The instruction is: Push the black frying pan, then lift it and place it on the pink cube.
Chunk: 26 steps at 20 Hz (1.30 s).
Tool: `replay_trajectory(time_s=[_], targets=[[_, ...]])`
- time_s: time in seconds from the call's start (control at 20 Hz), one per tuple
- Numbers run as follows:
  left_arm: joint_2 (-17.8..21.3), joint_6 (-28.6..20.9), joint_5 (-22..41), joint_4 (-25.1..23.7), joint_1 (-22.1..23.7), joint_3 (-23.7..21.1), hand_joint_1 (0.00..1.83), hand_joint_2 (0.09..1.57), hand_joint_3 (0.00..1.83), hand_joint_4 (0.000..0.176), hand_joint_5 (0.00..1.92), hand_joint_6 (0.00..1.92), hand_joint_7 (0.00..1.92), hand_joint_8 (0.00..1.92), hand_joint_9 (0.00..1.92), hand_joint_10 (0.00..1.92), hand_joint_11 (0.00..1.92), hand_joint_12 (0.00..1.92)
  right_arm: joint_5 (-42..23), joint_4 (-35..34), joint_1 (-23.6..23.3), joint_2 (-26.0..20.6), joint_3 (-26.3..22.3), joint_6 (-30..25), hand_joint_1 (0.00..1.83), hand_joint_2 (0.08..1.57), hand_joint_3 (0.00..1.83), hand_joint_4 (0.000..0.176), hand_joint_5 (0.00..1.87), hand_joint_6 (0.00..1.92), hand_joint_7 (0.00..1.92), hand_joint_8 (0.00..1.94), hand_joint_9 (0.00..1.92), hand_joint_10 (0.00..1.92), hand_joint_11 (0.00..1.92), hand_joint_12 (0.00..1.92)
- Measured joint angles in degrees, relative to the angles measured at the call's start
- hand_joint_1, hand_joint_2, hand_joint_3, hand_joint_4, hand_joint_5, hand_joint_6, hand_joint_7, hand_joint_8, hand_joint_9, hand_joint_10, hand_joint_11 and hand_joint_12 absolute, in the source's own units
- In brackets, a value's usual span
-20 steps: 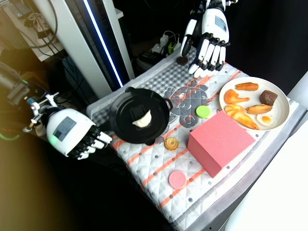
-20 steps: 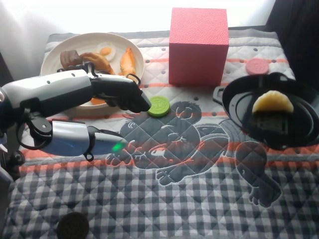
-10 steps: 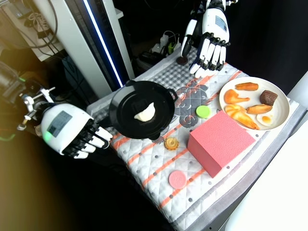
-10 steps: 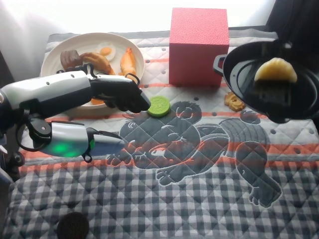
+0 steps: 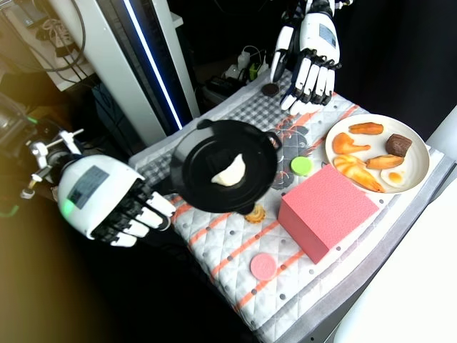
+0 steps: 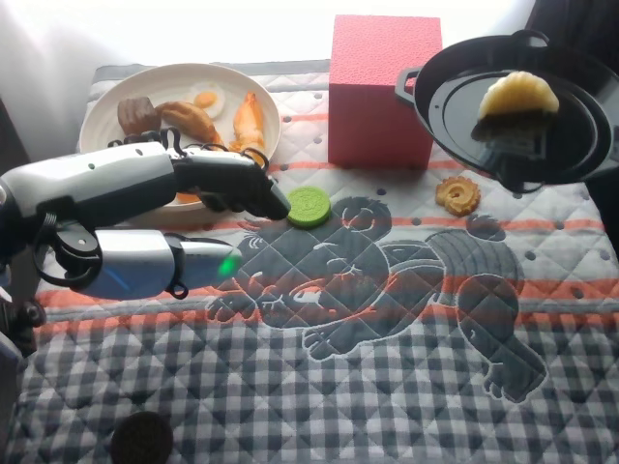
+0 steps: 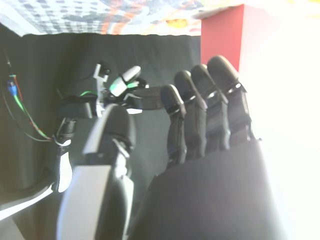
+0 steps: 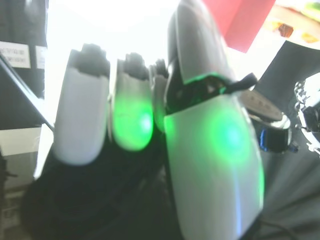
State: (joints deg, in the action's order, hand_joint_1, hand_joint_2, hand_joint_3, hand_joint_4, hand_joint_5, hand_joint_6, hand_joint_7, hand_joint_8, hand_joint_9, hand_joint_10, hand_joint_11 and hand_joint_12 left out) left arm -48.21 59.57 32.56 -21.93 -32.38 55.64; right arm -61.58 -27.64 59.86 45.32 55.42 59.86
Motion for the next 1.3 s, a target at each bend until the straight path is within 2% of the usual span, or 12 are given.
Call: replay_trajectory(time_s=[0.1, 0.15, 0.25, 0.5, 0.7, 0.75, 0.85, 1.0, 1.1, 1.2, 1.25, 1.3], targets=[[0.0, 0.02, 0.11, 0.11, -0.13, 0.0, 0.7, 1.43, 0.08, 0.008, 0.3, 0.64, 0.27, 0.63, 0.06, 1.03, 0.0, 1.17, 1.75, -0.17, -1.73, 0.46, 1.11, 0.11, 1.51, 1.28, 0.0, 0.0, 1.36, 1.92, 1.59, 1.94, 1.71, 1.92, 1.73, 1.92], [-0.02, 0.0, 0.28, 0.48, -0.33, 0.02, 0.77, 1.39, 0.05, 0.0, 0.33, 0.63, 0.3, 0.63, 0.11, 1.01, 0.0, 1.24, 2.54, -0.24, -2.73, 0.87, 1.73, 0.22, 1.52, 1.28, 0.0, 0.0, 1.33, 1.92, 1.58, 1.94, 1.69, 1.92, 1.71, 1.92], [-0.17, 0.02, 0.31, 0.76, -0.79, 0.07, 0.69, 1.4, 0.04, 0.0, 0.28, 0.68, 0.27, 0.65, 0.1, 1.04, 0.0, 1.26, 4.37, 0.11, -5.07, 1.86, 3.02, 0.42, 1.51, 1.28, 0.0, 0.0, 1.37, 1.92, 1.6, 1.94, 1.7, 1.92, 1.71, 1.92], [-0.17, 0.02, 0.52, 1.44, -1.44, 0.07, 0.87, 1.38, 0.02, 0.0, 0.24, 0.79, 0.28, 0.64, 0.12, 1.01, 0.0, 1.2, 10.6, 0.7, -10.43, 4.81, 6.54, 1.9, 1.46, 1.3, 0.0, 0.0, 1.41, 1.92, 1.61, 1.94, 1.72, 1.92, 1.76, 1.92], [-0.17, 0.02, 0.61, 1.53, -1.49, 0.07, 0.76, 1.41, 0.02, 0.0, 0.17, 0.84, 0.29, 0.59, 0.11, 0.95, 0.0, 1.13, 13.29, 0.74, -14.84, 6.58, 9.11, 3.41, 1.46, 1.31, 0.0, 0.0, 1.42, 1.92, 1.6, 1.94, 1.72, 1.92, 1.77, 1.92], [-0.17, 0.02, 0.66, 1.62, -1.51, 0.07, 0.83, 1.4, 0.01, 0.0, 0.26, 0.75, 0.33, 0.6, 0.16, 0.93, 0.0, 1.2, 14.38, 0.83, -16.06, 7.32, 9.88, 3.96, 1.41, 1.32, 0.0, 0.0, 1.45, 1.92, 1.62, 1.94, 1.74, 1.92, 1.78, 1.92], [-0.17, 0.0, 1.44, 2.05, -2.21, 0.11, 0.85, 1.4, 0.01, 0.0, 0.32, 0.61, 0.35, 0.54, 0.16, 0.94, 0.0, 1.19, 17.0, 0.94, -18.29, 9.07, 11.89, 4.57, 1.49, 1.3, 0.0, 0.0, 1.47, 1.92, 1.65, 1.94, 1.76, 1.92, 1.79, 1.92], [-0.28, 0.04, 1.44, 2.34, -2.38, 0.42, 0.86, 1.4, 0.0, 0.0, 0.37, 0.57, 0.36, 0.51, 0.18, 0.93, 0.0, 1.25, 19.52, 0.87, -21.0, 10.99, 13.94, 5.7, 1.38, 1.31, 0.0, 0.0, 1.45, 1.92, 1.61, 1.94, 1.71, 1.92, 1.75, 1.92], [-0.28, 0.02, 1.55, 2.47, -2.38, 0.42, 0.86, 1.41, 0.01, 0.0, 0.34, 0.63, 0.37, 0.48, 0.16, 0.95, 0.0, 1.34, 20.74, 0.87, -22.27, 12.09, 15.02, 6.45, 1.49, 1.28, 0.0, 0.0, 1.46, 1.92, 1.62, 1.94, 1.73, 1.92, 1.77, 1.92], [-0.28, 0.02, 1.64, 2.47, -2.38, 0.44, 0.91, 1.4, 0.0, 0.0, 0.32, 0.68, 0.37, 0.47, 0.14, 0.96, 0.0, 1.39, 21.68, 1.16, -23.02, 12.87, 16.09, 6.62, 1.5, 1.28, 0.0, 0.0, 1.45, 1.92, 1.62, 1.94, 1.72, 1.92, 1.75, 1.92], [-0.37, 0.02, 1.84, 2.49, -2.38, 0.63, 1.0, 1.37, 0.0, 0.0, 0.29, 0.75, 0.37, 0.47, 0.16, 1.06, 0.0, 1.5, 22.6, 1.03, -23.26, 13.18, 16.74, 6.84, 1.39, 1.3, 0.0, 0.0, 1.45, 1.92, 1.61, 1.94, 1.71, 1.92, 1.75, 1.92], [-0.55, 0.02, 1.95, 2.51, -2.38, 0.85, 0.99, 1.38, 0.0, 0.0, 0.28, 0.76, 0.36, 0.48, 0.15, 1.06, 0.0, 1.47, 22.93, 1.03, -23.56, 13.51, 17.25, 6.86, 1.41, 1.31, 0.0, 0.0, 1.45, 1.92, 1.62, 1.94, 1.72, 1.92, 1.77, 1.92]])
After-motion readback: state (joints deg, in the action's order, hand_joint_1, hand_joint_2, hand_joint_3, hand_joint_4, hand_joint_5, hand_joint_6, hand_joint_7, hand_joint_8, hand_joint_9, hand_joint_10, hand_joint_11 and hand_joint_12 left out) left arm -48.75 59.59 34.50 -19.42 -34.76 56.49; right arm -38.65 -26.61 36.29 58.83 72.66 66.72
